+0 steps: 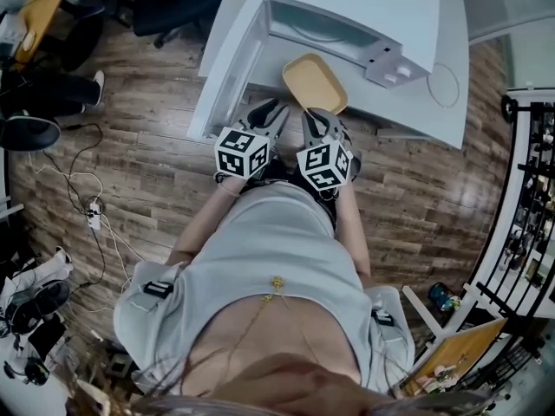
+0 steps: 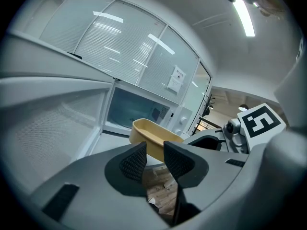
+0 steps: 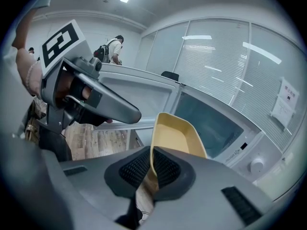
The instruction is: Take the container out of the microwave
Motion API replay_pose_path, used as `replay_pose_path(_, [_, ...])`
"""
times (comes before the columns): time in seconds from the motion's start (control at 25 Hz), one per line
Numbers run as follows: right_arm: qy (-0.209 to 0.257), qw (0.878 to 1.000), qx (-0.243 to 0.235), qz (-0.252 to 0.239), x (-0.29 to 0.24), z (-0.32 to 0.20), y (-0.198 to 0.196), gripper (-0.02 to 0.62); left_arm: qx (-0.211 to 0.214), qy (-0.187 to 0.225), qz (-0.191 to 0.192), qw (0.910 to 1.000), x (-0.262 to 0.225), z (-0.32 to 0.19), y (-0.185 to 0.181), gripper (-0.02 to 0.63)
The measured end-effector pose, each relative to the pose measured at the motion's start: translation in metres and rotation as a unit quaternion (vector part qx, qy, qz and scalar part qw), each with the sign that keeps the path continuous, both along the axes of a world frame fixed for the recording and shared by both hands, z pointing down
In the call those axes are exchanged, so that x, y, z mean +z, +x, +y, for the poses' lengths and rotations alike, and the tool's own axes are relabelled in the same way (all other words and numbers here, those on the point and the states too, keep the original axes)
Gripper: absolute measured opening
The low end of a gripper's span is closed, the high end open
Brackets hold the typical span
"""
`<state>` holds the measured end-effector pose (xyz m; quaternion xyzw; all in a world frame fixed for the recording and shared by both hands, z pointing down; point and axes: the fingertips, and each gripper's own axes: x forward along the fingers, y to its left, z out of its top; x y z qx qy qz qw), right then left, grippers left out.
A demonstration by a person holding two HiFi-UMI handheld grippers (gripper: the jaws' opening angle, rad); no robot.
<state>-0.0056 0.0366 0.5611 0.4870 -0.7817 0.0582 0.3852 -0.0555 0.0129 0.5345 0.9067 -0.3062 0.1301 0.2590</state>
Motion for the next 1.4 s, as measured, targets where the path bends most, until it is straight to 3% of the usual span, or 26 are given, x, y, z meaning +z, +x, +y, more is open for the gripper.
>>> replay_pose_path(1.4, [-0.017, 1.0, -0.006, 0.0, 0.0046, 0.0002, -0.0023, 0.032, 0.009, -0.008, -0.003, 0.9999, 0.0047, 0.0032, 0.0013, 0.127])
